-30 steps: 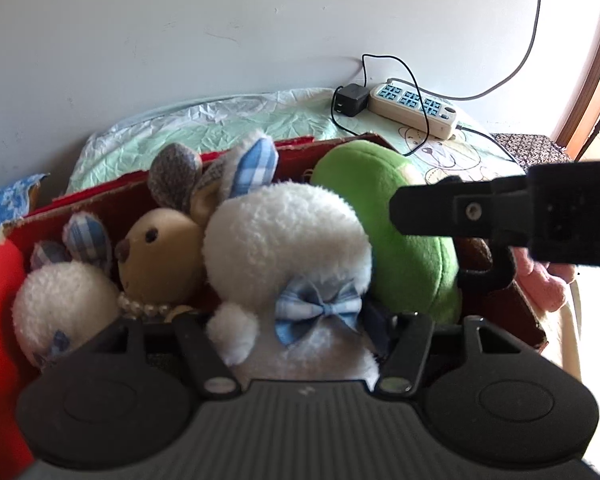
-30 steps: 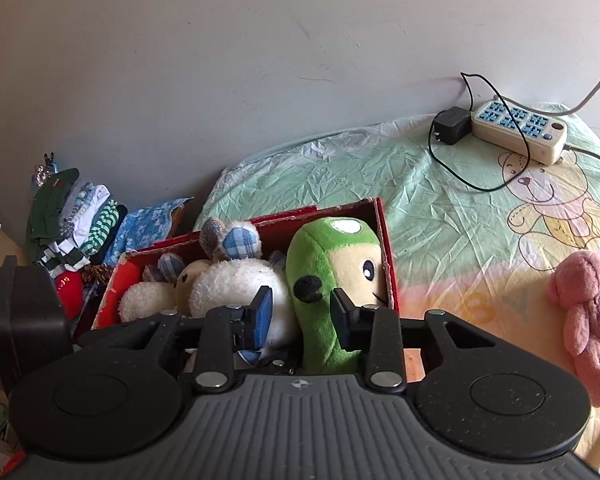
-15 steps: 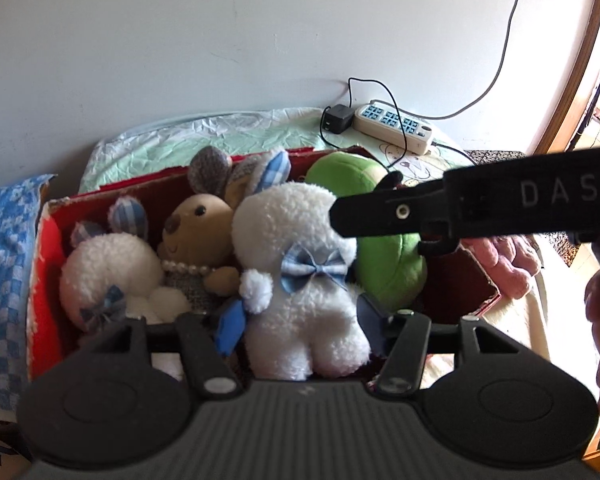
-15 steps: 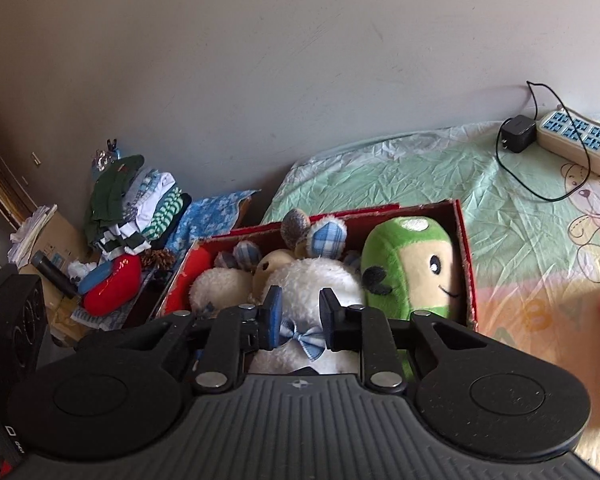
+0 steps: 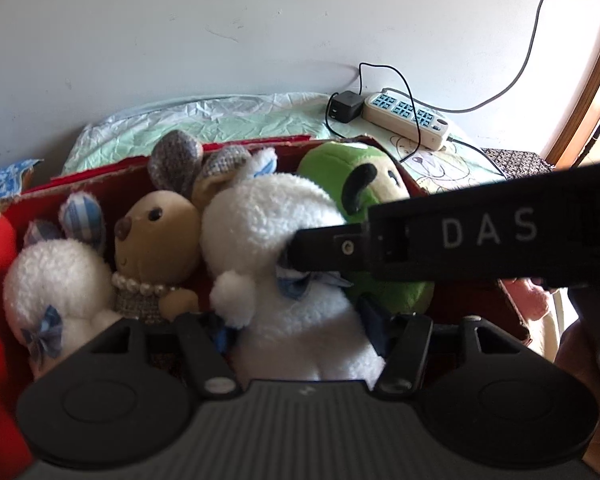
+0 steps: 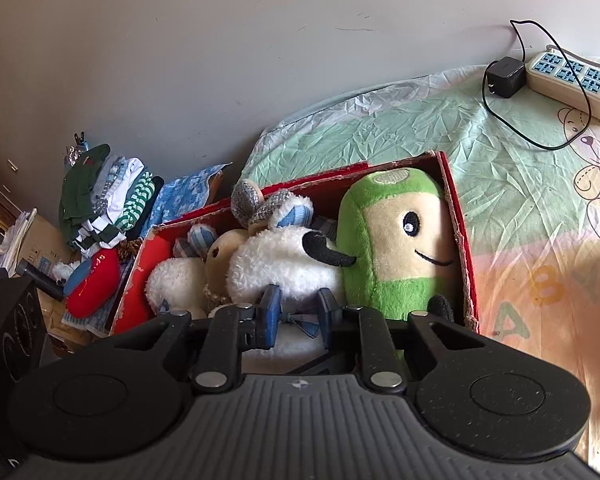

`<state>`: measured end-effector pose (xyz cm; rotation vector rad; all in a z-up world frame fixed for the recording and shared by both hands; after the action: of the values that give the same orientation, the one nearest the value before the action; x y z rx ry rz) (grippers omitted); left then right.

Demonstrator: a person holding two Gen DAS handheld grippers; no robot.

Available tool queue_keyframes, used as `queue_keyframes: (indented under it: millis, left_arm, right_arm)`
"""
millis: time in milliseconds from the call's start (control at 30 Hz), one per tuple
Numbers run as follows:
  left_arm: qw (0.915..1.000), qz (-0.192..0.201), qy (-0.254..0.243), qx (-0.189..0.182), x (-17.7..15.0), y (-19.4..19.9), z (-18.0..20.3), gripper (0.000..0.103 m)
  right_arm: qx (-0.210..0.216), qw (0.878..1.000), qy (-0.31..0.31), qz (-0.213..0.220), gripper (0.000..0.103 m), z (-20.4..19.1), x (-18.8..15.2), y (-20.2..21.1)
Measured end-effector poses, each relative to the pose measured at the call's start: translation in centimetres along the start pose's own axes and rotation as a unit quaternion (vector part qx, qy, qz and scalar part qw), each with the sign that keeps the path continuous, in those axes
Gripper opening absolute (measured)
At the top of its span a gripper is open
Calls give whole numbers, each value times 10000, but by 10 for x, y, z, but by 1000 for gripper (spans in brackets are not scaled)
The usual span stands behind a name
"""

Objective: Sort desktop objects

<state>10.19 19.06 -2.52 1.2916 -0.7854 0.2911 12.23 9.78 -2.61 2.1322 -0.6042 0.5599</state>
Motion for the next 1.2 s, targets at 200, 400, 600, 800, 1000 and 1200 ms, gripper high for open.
queue_keyframes:
  millis: [200,400,600,800,1000,1200]
  left_arm:
    - [9998,118,137,-84,-4,21,-11,68]
    - [9989,461,91,19,-10,61,-25,72]
    - [9985,401,359,-58,-31,83,-37,65]
    - [9981,274,548,-22,-43,86,-32,55]
    - [9987,355,361,-76,-44,96,6,48]
    - [9986,373,173,-338,-32,82,67,48]
  right_arm:
    - [74,9999,-106,60,22,-1,0,5]
    - [16,9997,-143,187,29,2,1,14]
    - [0,9993,-49,380,30,0,-3,38]
    - [-177,9990,38,404,29,6,-12,57]
    - [-134,9990,53,415,29,22,-23,77]
    - [-423,9980,140,448,30,53,-31,109]
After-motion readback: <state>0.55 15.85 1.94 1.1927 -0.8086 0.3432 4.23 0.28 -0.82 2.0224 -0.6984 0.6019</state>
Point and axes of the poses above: each gripper's, at about its wrist camera, not at the fingertips, and y roughly against the way its jaws point, z to its right, x to its top, the point moved 5 cm from there along -y, roughly the way its jaws point, and after that the axes turned 6 degrees about x, right-handed, at the moved point
